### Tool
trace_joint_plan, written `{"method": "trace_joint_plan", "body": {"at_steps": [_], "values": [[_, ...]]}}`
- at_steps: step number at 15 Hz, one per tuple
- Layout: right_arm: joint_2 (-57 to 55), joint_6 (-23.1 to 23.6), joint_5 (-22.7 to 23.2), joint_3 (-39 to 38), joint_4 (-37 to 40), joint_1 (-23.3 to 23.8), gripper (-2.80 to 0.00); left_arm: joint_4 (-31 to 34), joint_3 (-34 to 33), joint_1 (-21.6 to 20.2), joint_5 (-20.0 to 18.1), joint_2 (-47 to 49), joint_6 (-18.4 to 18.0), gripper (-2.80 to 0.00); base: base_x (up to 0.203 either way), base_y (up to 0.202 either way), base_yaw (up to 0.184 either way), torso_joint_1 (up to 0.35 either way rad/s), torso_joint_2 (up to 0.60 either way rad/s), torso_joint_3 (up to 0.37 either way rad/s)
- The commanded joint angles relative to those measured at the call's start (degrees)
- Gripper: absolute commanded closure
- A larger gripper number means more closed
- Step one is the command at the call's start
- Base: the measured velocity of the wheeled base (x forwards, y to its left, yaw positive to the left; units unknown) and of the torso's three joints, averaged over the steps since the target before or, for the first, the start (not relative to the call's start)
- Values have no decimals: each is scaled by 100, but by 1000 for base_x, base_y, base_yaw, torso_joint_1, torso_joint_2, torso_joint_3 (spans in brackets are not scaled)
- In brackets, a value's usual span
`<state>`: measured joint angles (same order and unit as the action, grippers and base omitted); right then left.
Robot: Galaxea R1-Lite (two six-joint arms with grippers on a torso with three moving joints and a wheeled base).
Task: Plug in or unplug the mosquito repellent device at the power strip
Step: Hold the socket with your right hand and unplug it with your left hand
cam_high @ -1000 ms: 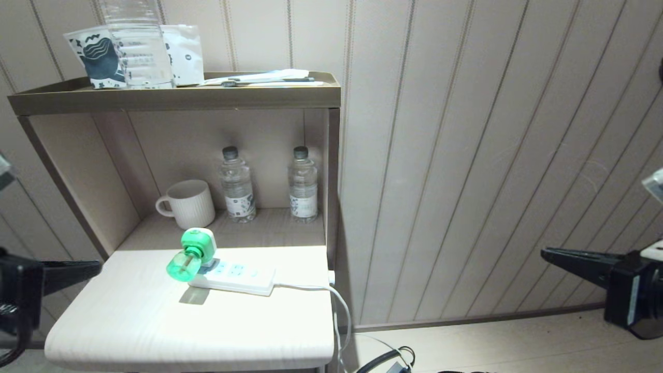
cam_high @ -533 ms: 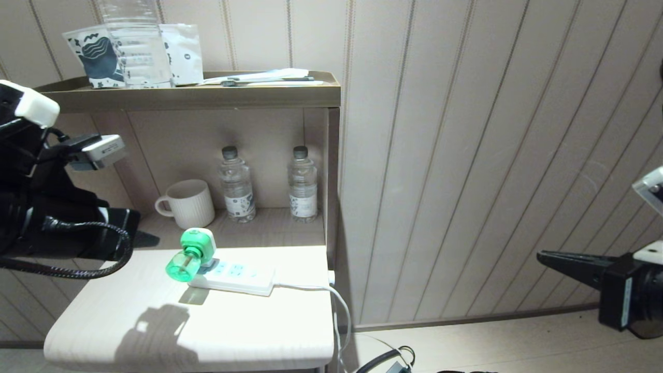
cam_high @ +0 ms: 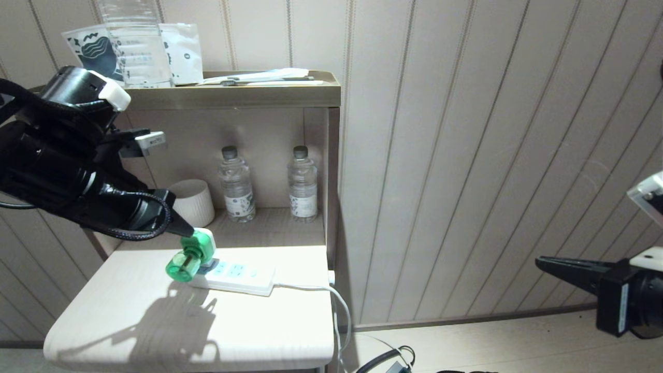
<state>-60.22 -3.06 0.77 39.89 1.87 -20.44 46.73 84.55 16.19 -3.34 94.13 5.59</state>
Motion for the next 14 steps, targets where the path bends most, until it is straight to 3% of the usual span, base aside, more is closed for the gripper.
{"method": "trace_joint_plan", "body": {"at_steps": [1,8,14], "values": [[10,-2,11,-22,-2,-3,0,82,164,50,12,317,2,-280,0,0,0,0,0,0],[57,-2,11,-228,-20,5,0,73,740,78,348,1358,-6,-280,0,0,0,0,0,0],[-51,-10,11,-247,-28,5,0,87,887,69,361,1645,-50,-280,0,0,0,0,0,0]]}}
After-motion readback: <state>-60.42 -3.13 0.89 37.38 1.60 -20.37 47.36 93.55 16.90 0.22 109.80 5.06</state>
